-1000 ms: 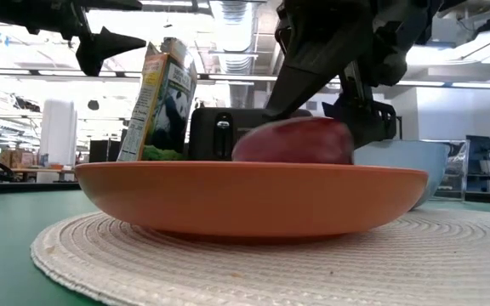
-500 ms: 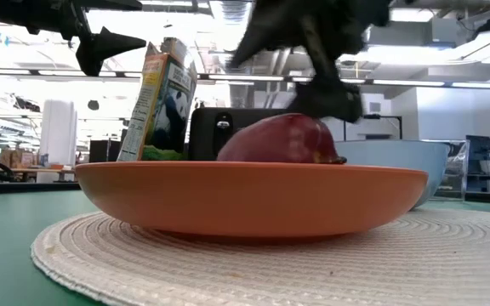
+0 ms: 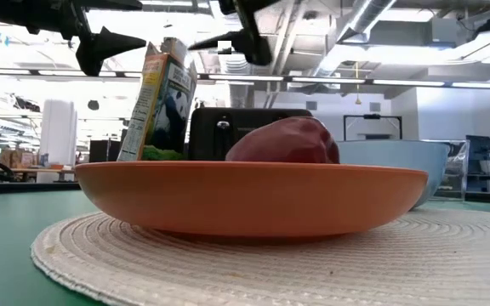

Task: Arrange a breakfast setting
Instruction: Put the toasted bread on the orange plate

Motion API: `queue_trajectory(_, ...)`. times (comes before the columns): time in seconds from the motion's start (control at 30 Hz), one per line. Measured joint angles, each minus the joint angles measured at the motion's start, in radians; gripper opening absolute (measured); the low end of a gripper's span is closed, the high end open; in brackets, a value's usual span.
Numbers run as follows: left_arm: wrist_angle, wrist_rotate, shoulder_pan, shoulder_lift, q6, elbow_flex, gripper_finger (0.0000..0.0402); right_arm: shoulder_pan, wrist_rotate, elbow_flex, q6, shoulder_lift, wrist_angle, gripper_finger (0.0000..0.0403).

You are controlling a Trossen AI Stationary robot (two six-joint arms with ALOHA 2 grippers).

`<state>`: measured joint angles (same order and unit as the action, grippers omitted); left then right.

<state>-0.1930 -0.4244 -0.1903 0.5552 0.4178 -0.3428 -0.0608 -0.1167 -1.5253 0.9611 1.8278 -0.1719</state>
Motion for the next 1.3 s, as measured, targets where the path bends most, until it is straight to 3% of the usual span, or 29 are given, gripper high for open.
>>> queue_trajectory(0.3,0.0,0.0,0.0,0.0,-0.058,0.0,0.0283,0.227,0.007,-0.125,0.007,0.0,-0.027,0.0358)
queue_trajectory(0.7,0.0,0.026,0.0,0.0,-0.075,0.0,0.0283,0.494,-0.031,-0.138,0.06,0.006,-0.014,0.0338)
queue_trajectory(1.07,0.0,0.01,0.0,0.0,-0.101,0.0,0.0283,0.603,-0.025,-0.14,0.062,0.011,-0.007,0.0298)
queue_trajectory(1.3,0.0,-0.003,0.0,0.0,-0.084,0.0,0.0283,0.618,-0.039,-0.298,-0.07,0.011,-0.033,0.0297)
